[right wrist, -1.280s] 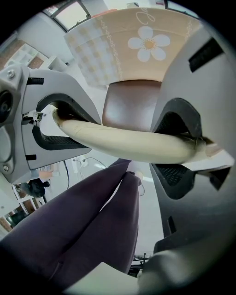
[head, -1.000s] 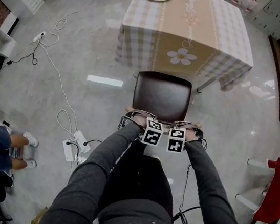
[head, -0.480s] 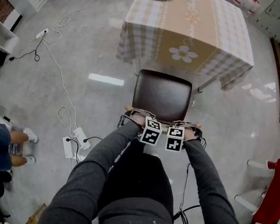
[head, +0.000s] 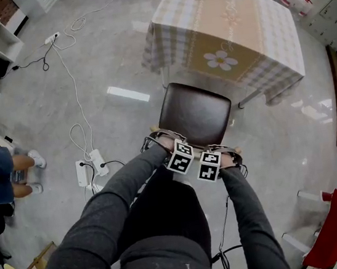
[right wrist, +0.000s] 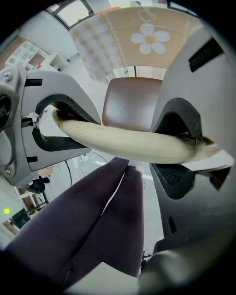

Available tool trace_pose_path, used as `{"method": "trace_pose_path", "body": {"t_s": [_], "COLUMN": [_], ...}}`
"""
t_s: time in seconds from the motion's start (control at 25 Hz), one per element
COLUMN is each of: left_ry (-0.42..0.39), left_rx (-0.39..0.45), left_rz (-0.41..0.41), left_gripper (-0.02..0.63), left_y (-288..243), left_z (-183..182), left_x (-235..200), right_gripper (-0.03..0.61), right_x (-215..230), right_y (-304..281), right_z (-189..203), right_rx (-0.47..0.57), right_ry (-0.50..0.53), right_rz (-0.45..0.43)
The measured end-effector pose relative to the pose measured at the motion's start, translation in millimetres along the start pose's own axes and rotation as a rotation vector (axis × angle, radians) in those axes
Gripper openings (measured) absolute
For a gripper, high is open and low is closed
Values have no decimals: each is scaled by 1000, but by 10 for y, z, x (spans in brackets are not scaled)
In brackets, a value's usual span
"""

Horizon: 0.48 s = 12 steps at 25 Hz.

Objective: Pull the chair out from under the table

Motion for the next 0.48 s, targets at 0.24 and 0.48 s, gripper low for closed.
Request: {"method": "trace_pose_path", "body": {"t_s": [0.24, 0.48], "left_ry": [3, 6], "left_rx": [-9, -10], "left_rz": [-3, 3], "left_gripper": [143, 143], "left_y": [-6, -14], "left_z": [-40, -96], "left_x": [42, 144], "right_gripper": [126, 126], "right_x": [-57, -171], "right_y": [5, 7], "right_z": [9, 14], "right_rx": [4, 2], "right_ry": [2, 5], "right_rz": [-6, -24]}}
Point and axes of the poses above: the fingertips, and each gripper's own axes: y backward along the fingers, x to its right, z out of its underside, the point moved 3 cm from there along y, backward along the fingers, and after that the axes turned 15 degrees about -y, right-handed, at the moved point
